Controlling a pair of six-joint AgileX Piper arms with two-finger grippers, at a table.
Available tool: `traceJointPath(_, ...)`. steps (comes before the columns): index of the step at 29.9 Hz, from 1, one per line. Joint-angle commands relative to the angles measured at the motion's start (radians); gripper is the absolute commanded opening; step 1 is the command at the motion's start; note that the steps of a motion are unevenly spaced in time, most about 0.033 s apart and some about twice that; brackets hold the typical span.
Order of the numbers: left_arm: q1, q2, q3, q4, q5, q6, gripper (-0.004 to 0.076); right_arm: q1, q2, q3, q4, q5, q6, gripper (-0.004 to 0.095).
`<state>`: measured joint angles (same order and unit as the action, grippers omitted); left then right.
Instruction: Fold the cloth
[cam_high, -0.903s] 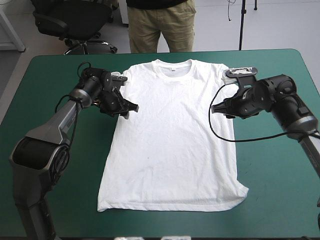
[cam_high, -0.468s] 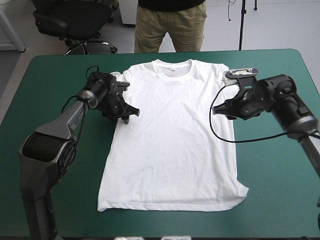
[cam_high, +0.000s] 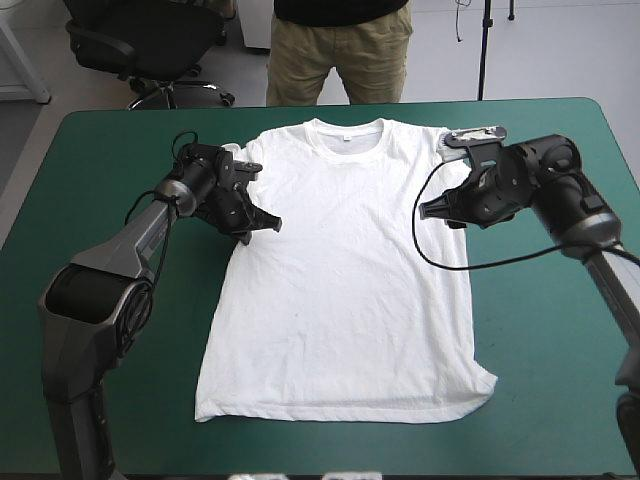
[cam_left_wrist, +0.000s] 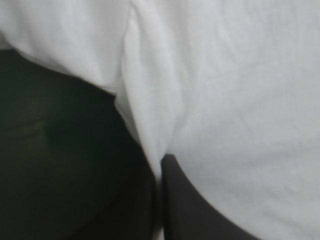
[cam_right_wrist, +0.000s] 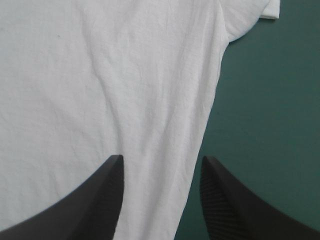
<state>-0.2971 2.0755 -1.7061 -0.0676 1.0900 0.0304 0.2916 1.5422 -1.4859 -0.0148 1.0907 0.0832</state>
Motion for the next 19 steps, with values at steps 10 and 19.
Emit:
traceJointPath(10, -0.004, -0.037, -0.016, -0.036, 0.008, 0.002, -0.0017, -0.098, 0.312, -0.325, -0.01, 0.158, -0.034, 0.0527)
traceJointPath(19, -0.004, -0.037, -0.016, -0.038, -0.002, 0.002, -0.0017, -0.139, 0.429, -0.325, 0.042, 0.122, -0.058, 0.0527)
